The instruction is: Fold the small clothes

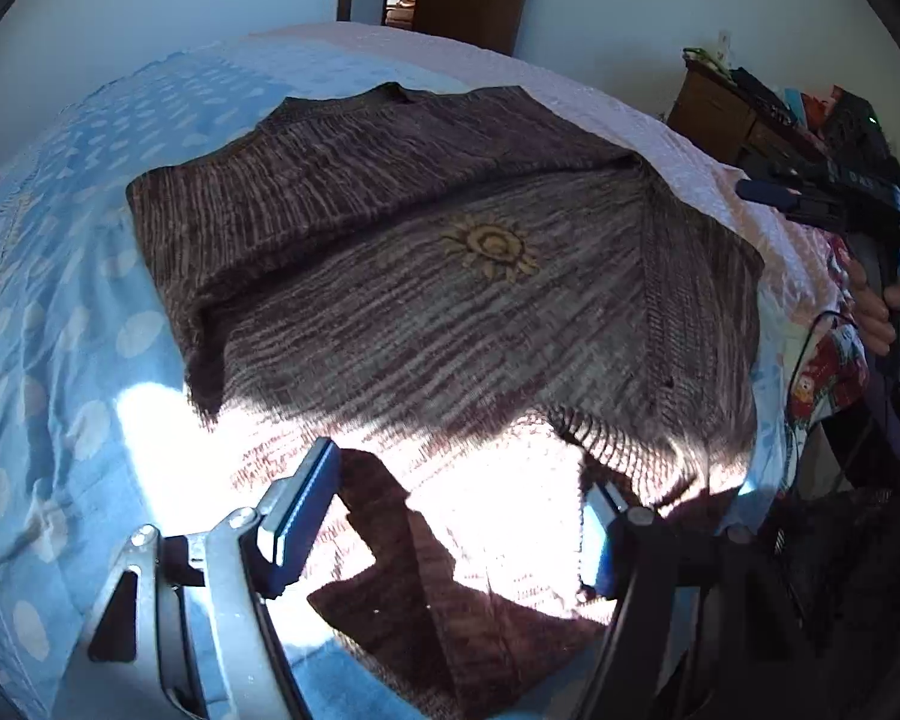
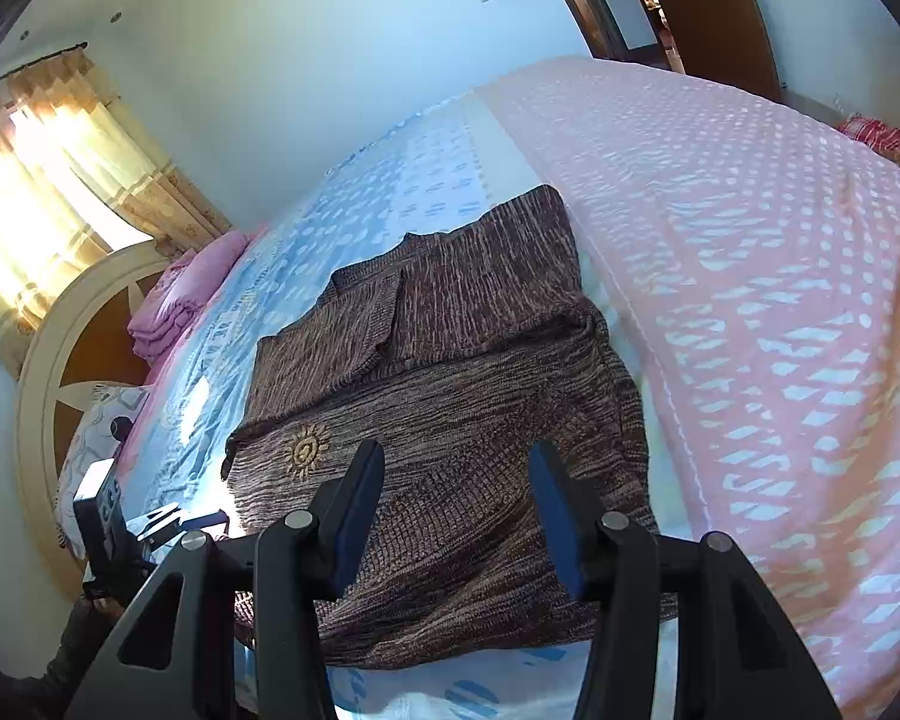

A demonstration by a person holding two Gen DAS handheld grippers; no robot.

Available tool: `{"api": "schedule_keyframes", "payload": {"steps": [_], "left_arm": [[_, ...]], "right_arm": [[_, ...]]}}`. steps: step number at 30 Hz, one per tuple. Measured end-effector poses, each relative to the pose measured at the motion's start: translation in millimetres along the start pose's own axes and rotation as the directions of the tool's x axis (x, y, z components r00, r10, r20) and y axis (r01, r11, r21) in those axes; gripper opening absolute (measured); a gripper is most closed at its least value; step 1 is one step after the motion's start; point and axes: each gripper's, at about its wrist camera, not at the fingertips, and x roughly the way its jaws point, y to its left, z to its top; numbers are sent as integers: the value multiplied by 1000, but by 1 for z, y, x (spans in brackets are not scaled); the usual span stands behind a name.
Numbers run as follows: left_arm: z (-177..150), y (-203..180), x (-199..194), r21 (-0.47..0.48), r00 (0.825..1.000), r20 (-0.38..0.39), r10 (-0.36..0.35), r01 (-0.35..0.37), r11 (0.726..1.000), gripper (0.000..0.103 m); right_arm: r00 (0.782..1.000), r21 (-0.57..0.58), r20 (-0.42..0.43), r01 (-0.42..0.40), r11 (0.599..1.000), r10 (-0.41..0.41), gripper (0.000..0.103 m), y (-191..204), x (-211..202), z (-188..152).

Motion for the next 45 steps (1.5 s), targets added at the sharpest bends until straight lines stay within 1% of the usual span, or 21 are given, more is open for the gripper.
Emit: {"api": "schedule_keyframes", "payload": {"steps": [2,3,6,8,10,12,14,17,20,22,24,26,28,30,32,35,36,39,40,42,45], "left_arm": [[15,10,6,-82,1000,-7,-7,6,997,72],[20,19,7,-138,1000,-8,-15,13,990,72],[27,48,5,-315,996,31,-79,84,945,72],[23,64,-3,-368,993,69,-101,119,922,72],[16,63,-13,-317,995,68,-75,93,944,72],[6,53,-23,-208,998,53,-45,55,977,72],[-5,37,-33,-82,999,39,-31,34,996,72],[-20,15,-43,86,999,27,-34,32,996,72],[-18,-5,-34,169,996,-4,-86,85,982,74],[-12,-20,-17,217,999,-5,-51,50,975,74],[-2,-28,5,226,1000,-11,-13,15,974,74],[6,-25,23,197,1000,-6,8,-6,980,77],[12,-20,22,152,998,51,-27,19,988,75],[13,-14,22,101,997,60,-38,32,994,67],[11,-13,20,96,996,73,-47,40,995,62],[8,-16,17,112,997,65,-44,36,993,61],[7,-17,17,120,997,60,-38,30,992,63],[10,-19,21,134,998,45,-34,28,991,70],[10,-20,22,136,998,44,-34,27,990,72],[9,-24,23,148,998,55,-15,6,989,73],[6,-27,23,134,997,76,-6,-4,991,69]], "right_arm": [[1000,-36,-8,-11,999,10,51,6,-1,-2],[1000,-70,-13,8,998,-8,51,11,-1,-3],[999,-120,-12,50,991,-52,51,16,-2,-7],[999,-115,-17,45,992,-48,51,14,-1,-8],[999,-103,-23,41,994,-43,51,10,0,-8],[999,-90,-30,37,995,-40,51,6,3,-8],[999,-77,-37,27,997,-30,51,4,5,-8],[999,-73,-37,19,997,-22,51,5,7,-7],[999,-66,-38,19,998,-21,51,5,9,-5],[1000,-46,-25,18,999,-19,51,1,6,-2],[999,-38,0,38,999,-38,51,-3,-1,2],[998,-54,17,69,996,-69,51,-6,-9,7],[995,-93,11,96,991,-95,51,-7,-12,11],[993,-150,-8,118,982,-121,51,-7,-7,12],[990,-218,-50,117,969,-131,51,-5,9,13],[972,-349,-95,168,922,-213,51,3,44,13],[968,-377,-108,170,910,-225,51,4,57,13],[963,-393,-162,136,909,-214,51,3,85,15],[962,-408,-159,142,902,-223,51,3,91,14],[960,-475,-124,166,864,-252,51,9,95,11],[954,-492,-132,171,854,-268,50,11,95,8]]}}
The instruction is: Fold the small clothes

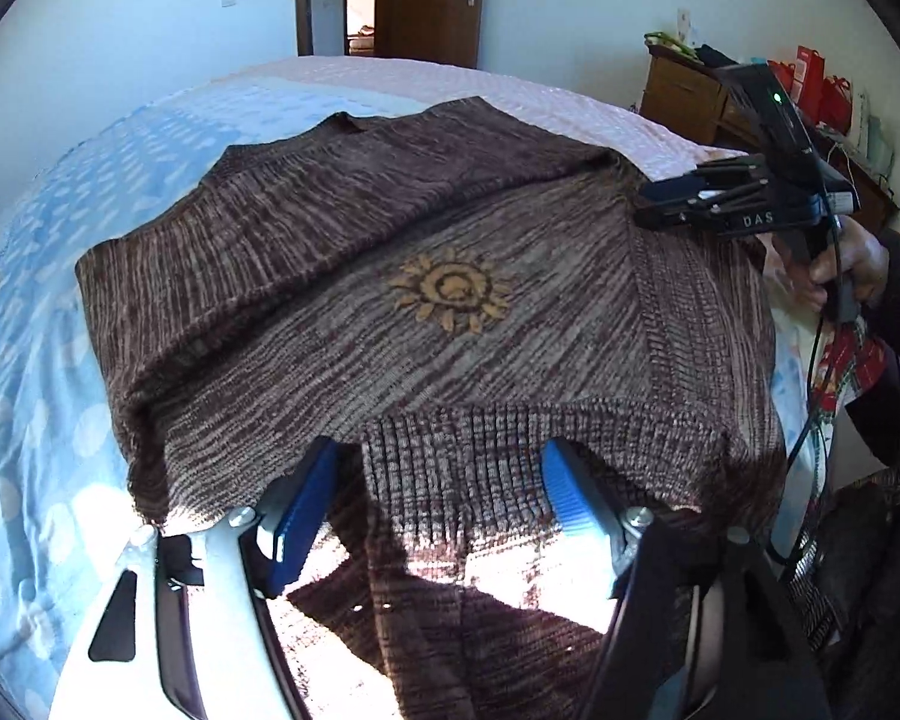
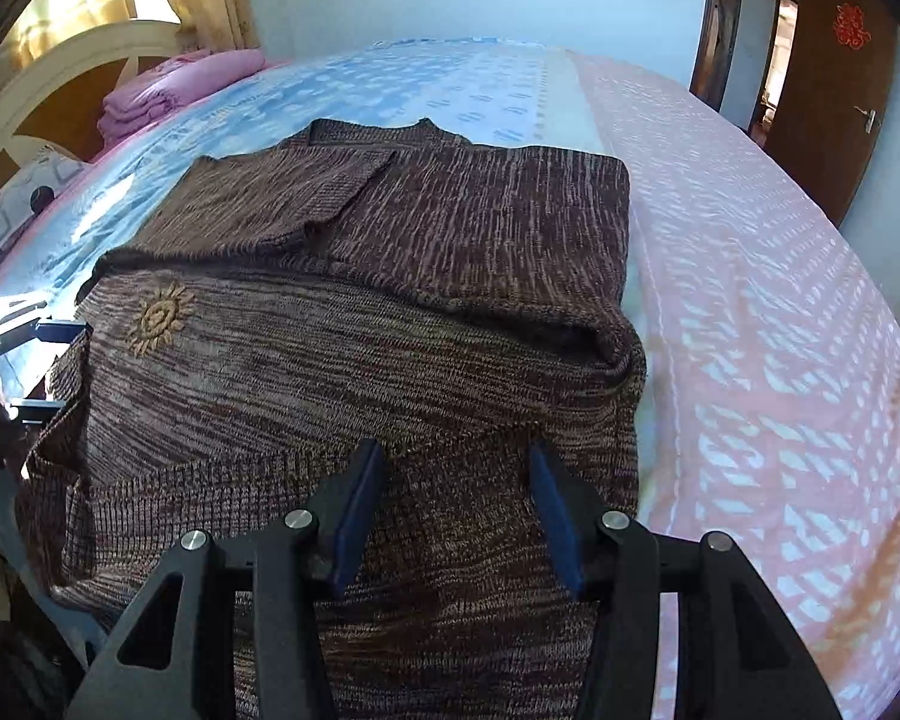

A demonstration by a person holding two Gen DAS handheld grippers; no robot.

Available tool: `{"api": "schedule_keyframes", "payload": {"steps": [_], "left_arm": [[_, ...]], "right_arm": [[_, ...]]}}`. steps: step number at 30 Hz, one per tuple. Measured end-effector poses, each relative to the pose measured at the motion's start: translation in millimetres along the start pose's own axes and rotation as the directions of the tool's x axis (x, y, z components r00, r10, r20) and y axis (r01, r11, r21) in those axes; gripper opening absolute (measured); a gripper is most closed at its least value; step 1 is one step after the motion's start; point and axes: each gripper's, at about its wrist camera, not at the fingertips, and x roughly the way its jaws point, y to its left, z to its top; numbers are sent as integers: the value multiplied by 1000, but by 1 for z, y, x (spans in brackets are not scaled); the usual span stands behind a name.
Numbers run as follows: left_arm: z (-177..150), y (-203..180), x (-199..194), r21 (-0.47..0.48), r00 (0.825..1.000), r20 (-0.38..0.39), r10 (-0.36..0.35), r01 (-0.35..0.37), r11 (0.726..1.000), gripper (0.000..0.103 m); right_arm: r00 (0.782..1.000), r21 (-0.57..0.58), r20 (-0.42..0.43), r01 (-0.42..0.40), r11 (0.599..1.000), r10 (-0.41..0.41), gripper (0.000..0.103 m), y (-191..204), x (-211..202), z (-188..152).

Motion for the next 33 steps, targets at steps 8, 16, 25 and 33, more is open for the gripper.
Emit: {"api": "schedule_keyframes", "payload": {"steps": [8,16,25,33], "left_arm": [[-12,3,-14,-142,998,60,-27,36,989,12],[-12,1,-62,-225,978,207,13,35,974,8],[-1,40,-85,-407,949,264,171,-51,912,8],[4,66,-95,-493,919,311,243,-62,868,8]], "right_arm": [[998,28,51,33,999,-34,4,3,-28,-10],[971,122,239,-3,993,-27,4,-3,-96,9],[933,129,349,40,991,-83,4,4,-124,31],[928,140,352,74,987,-119,4,-2,-121,38]]}}
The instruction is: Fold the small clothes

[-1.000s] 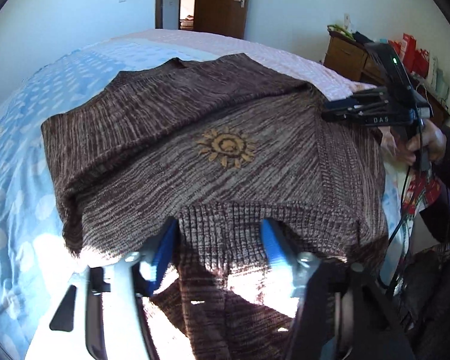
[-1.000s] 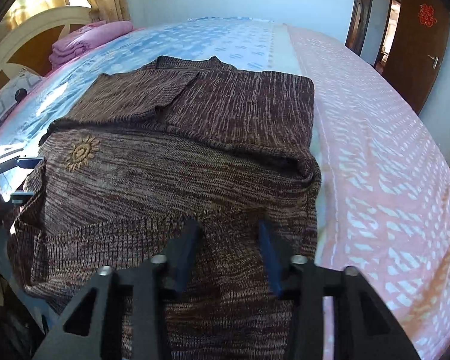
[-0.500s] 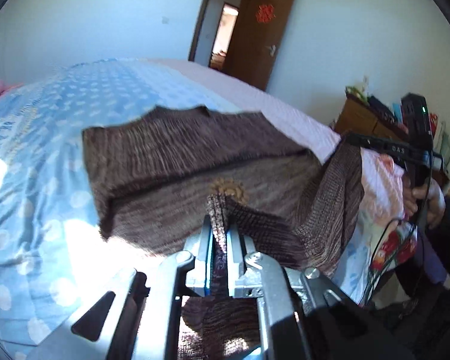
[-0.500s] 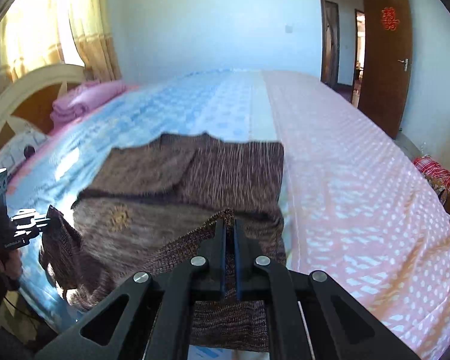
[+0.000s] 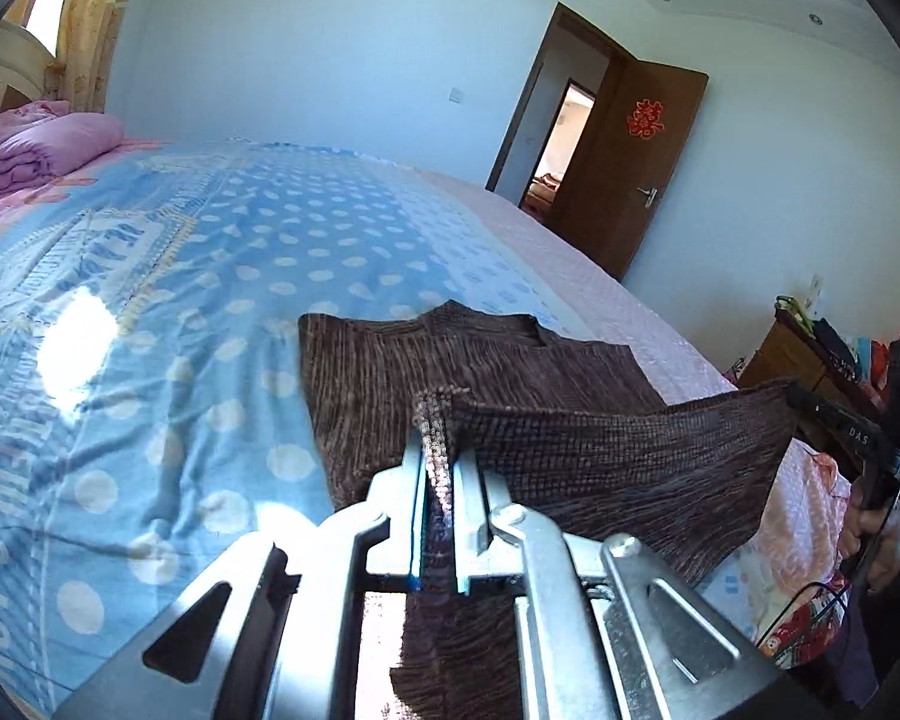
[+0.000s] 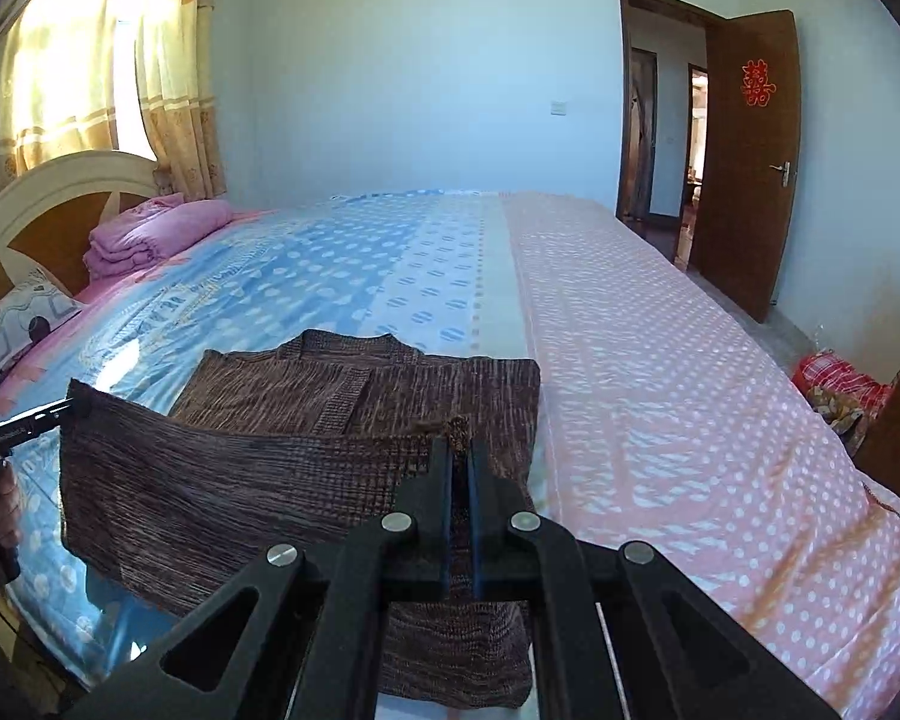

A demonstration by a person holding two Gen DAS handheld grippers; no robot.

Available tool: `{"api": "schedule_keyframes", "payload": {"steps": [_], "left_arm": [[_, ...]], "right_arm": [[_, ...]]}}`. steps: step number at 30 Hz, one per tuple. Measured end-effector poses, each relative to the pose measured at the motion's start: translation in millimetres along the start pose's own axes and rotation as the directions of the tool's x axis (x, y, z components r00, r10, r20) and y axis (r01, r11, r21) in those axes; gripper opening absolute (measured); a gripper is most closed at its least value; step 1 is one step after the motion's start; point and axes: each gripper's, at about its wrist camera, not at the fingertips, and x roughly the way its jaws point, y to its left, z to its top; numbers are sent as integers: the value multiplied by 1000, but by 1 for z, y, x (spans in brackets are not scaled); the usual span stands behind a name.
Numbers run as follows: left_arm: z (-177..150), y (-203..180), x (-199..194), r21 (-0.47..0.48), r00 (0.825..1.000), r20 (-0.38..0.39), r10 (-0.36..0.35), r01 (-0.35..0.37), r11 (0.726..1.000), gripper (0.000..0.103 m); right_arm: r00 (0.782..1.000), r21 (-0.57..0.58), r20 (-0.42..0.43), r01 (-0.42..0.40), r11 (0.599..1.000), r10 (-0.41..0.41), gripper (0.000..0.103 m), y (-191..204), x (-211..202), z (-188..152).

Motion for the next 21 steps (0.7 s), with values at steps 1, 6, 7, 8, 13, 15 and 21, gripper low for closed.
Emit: {"api": "schedule_keyframes", "payload": {"steps": [1,6,7,8,13,15,21], "left_arm": [[3,1,2,3,1000,0,5,-5,1000,8],[28,0,17,29,998,20,53,-53,998,8],[33,0,20,30,998,25,60,-61,998,8],[38,1,24,28,997,29,65,-66,997,8],[62,14,49,-8,995,33,91,-91,996,8],[70,21,62,-22,993,33,109,-109,994,8],[91,47,110,-80,989,3,150,-150,985,8]], "right_arm": [[1000,3,6,1,1000,-1,4,0,2,3],[999,-38,45,20,999,-18,4,7,20,30],[998,-46,51,24,999,-22,4,8,24,36],[998,-60,57,35,998,-32,4,9,32,43],[996,-75,59,67,995,-63,4,6,75,70],[996,-72,55,77,994,-73,4,4,94,81],[995,-15,12,99,995,-99,4,-8,165,97]]}}
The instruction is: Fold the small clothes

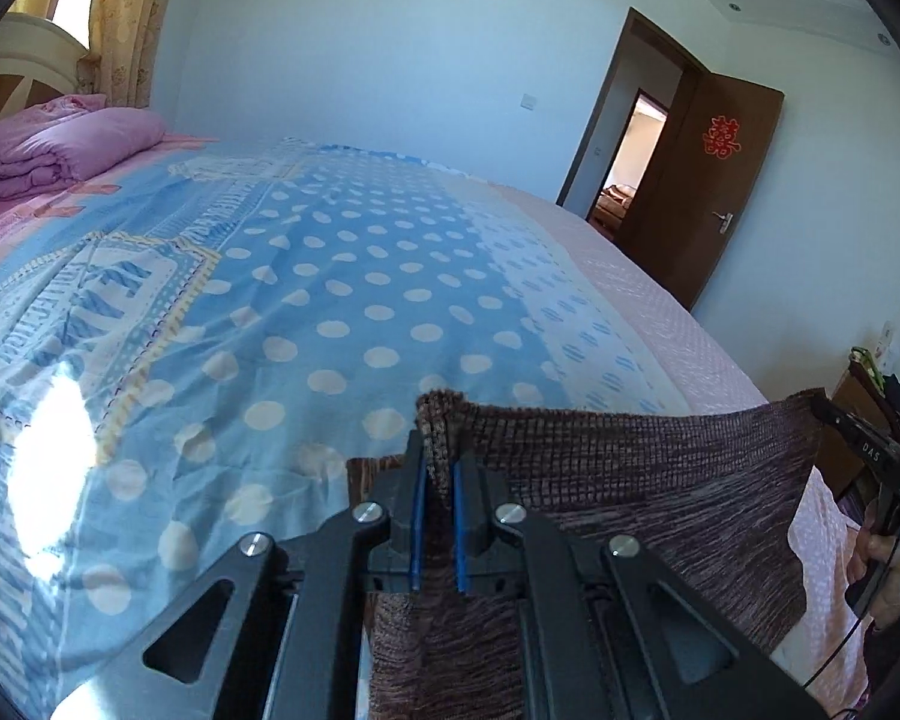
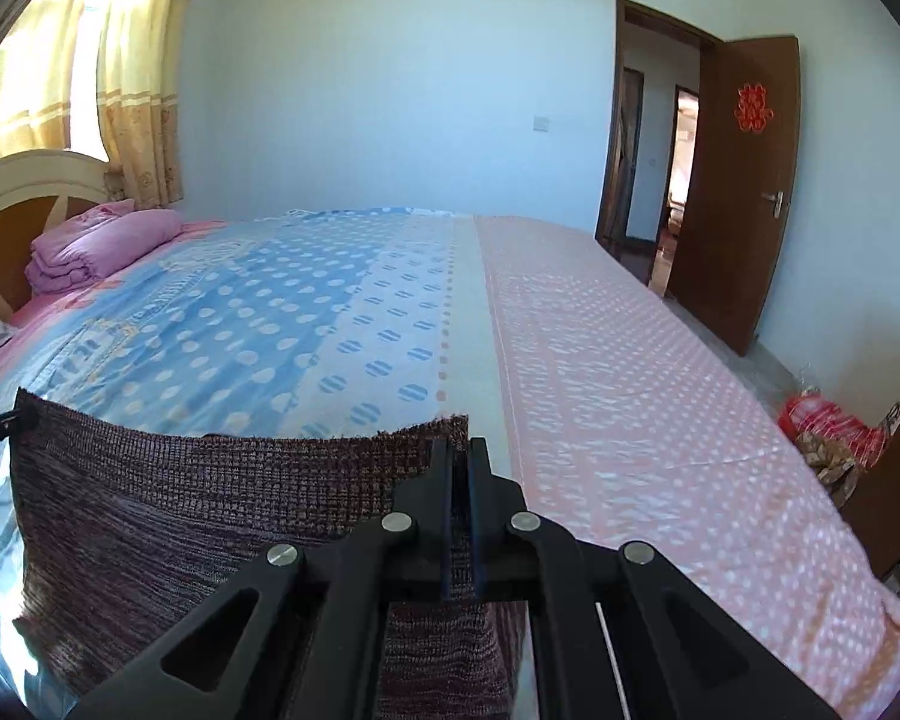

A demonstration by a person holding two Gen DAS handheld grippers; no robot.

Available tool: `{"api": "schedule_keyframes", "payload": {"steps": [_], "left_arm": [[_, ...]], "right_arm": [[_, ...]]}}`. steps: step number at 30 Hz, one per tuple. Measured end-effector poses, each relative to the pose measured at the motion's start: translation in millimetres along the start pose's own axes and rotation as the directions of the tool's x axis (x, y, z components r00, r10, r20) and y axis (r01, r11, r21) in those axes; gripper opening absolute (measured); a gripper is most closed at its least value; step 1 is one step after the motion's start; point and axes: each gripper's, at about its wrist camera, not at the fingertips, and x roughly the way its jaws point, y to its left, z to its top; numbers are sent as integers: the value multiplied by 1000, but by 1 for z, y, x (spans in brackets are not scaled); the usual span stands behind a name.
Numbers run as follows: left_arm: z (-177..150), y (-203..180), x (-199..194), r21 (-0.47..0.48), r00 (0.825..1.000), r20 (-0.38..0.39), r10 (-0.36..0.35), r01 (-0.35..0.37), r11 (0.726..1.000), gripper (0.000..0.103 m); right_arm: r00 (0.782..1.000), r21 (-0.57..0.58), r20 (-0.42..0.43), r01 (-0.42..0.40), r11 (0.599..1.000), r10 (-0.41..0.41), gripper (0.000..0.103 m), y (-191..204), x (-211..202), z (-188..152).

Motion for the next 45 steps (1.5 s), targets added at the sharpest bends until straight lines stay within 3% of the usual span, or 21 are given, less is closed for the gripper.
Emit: {"api": "schedule_keyframes", "payload": {"steps": [9,13,16,18,21,22,23,24,25,26,32,36,37,40,45], "left_arm": [[-12,18,87,-49,989,-113,98,-104,993,6],[-11,25,94,-89,985,-145,94,-108,990,6],[-12,30,105,-111,971,-205,124,-149,983,13],[-10,33,102,-119,972,-204,117,-143,983,15],[-5,27,82,-55,973,-172,156,-168,984,17],[-5,23,70,-19,971,-152,182,-187,982,21],[-7,19,58,17,969,-137,206,-205,979,36],[-10,15,47,42,968,-124,220,-216,975,54],[-15,11,35,59,969,-111,222,-217,974,60],[-23,5,22,72,971,-101,216,-209,975,65],[-76,-32,-15,141,976,-97,197,-183,973,65],[-103,-48,-12,145,973,-133,189,-169,975,65],[-109,-51,-9,160,967,-134,214,-192,968,65],[-120,-54,-3,175,960,-125,251,-228,958,66],[-124,-49,-3,159,966,-125,228,-207,965,78]], "right_arm": [[981,46,-160,119,992,-110,4,-15,100,-42],[972,97,-215,114,989,-91,4,-27,115,-46],[955,115,-294,74,991,-37,5,-31,127,-48],[959,198,-281,32,980,26,5,-45,117,-45],[988,330,-144,-1,944,51,9,-71,62,-41],[992,346,-111,-16,938,57,20,-77,40,-42],[994,353,-96,-22,935,59,44,-81,20,-44],[995,358,-81,-28,933,61,55,-84,2,-49],[996,364,-63,-37,931,64,65,-86,-21,-59],[995,361,-69,-40,932,69,65,-85,-36,-68],[981,267,-180,-28,963,78,65,-53,-90,-137],[970,274,-226,-29,961,94,63,-44,-80,-161],[967,258,-247,-2,966,68,58,-42,-76,-163],[949,260,-311,31,965,53,17,-43,-58,-171],[953,272,-298,28,962,57,8,-42,-71,-178]]}}
